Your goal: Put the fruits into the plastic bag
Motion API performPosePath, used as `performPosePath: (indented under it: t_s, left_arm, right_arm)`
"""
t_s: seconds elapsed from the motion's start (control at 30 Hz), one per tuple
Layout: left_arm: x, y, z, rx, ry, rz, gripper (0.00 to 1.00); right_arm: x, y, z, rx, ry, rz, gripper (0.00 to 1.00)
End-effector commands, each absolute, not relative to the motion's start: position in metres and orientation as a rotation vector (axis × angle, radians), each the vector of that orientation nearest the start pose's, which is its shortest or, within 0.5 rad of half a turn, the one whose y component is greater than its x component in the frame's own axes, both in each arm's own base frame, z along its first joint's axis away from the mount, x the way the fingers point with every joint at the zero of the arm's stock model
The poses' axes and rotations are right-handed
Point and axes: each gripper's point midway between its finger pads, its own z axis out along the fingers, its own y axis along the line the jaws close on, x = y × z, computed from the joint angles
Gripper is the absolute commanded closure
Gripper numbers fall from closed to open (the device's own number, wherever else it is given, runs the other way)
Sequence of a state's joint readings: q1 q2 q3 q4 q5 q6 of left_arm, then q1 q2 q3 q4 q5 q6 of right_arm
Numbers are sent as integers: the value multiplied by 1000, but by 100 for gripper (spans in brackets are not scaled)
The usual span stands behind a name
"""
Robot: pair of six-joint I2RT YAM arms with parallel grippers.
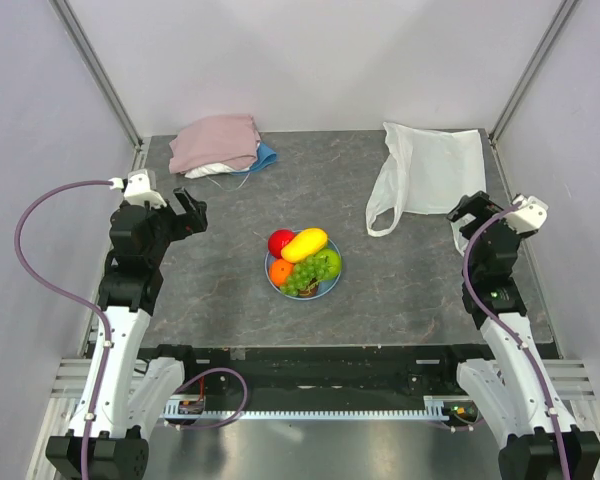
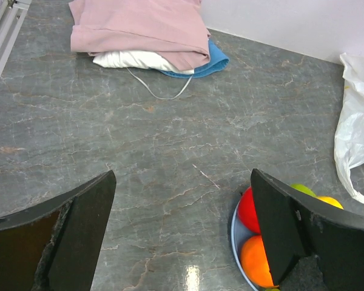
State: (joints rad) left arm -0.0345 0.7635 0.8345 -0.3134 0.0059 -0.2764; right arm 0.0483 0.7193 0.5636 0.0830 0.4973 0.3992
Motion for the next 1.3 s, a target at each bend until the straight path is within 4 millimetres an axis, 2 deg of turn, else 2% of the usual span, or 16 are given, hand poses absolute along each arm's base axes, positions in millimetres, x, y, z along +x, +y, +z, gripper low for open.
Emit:
performPosePath:
  t_s: [0.0, 0.17, 0.23, 0.27, 0.3, 0.43, 0.5, 0.63, 0.7, 0.73, 0.8, 0.83, 0.93, 1.13, 1.27]
  left_arm:
    - [297, -19, 294, -154, 1759, -180, 1]
    - [296, -18, 292, -143, 1761, -169, 1]
    - [297, -22, 289, -118, 1768, -186, 1]
    - [298, -25, 288, -93, 1774, -188, 1]
    - [299, -29, 287, -70, 1779, -209, 1]
    - [302, -33, 282, -49, 1800, -222, 1]
    - [302, -35, 279, -35, 1808, -229, 1]
    - [299, -39, 278, -3, 1805, -244, 1]
    - [297, -38, 278, -6, 1801, -242, 1]
    - [297, -39, 275, -8, 1809, -246, 1]
    - [296, -41, 275, -1, 1806, -260, 1]
    - [296, -42, 275, 1, 1808, -265, 1]
    - [294, -43, 277, 1, 1802, -270, 1]
    - [293, -44, 277, -1, 1799, -281, 1]
    - [291, -45, 278, 2, 1793, -290, 1]
  right_arm:
    - [314, -49, 269, 643, 1488, -23, 2]
    - [323, -43, 263, 632, 1535, 6, 2]
    - [326, -39, 266, 626, 1544, 22, 2]
    - [329, -35, 263, 622, 1565, 40, 2]
    - [331, -33, 269, 620, 1561, 57, 2]
    - [341, -17, 273, 627, 1580, 171, 2]
    - [349, -7, 265, 636, 1611, 235, 2]
    - [364, 3, 237, 690, 1701, 353, 2]
    - [375, -1, 216, 740, 1747, 397, 2]
    - [378, -2, 211, 782, 1755, 460, 2]
    - [385, 0, 189, 822, 1788, 541, 2]
    - [388, -4, 177, 896, 1795, 606, 3]
    - [398, -9, 163, 977, 1746, 704, 7]
    - [408, -14, 133, 1107, 1698, 739, 15]
    - [413, -19, 111, 1191, 1664, 740, 24]
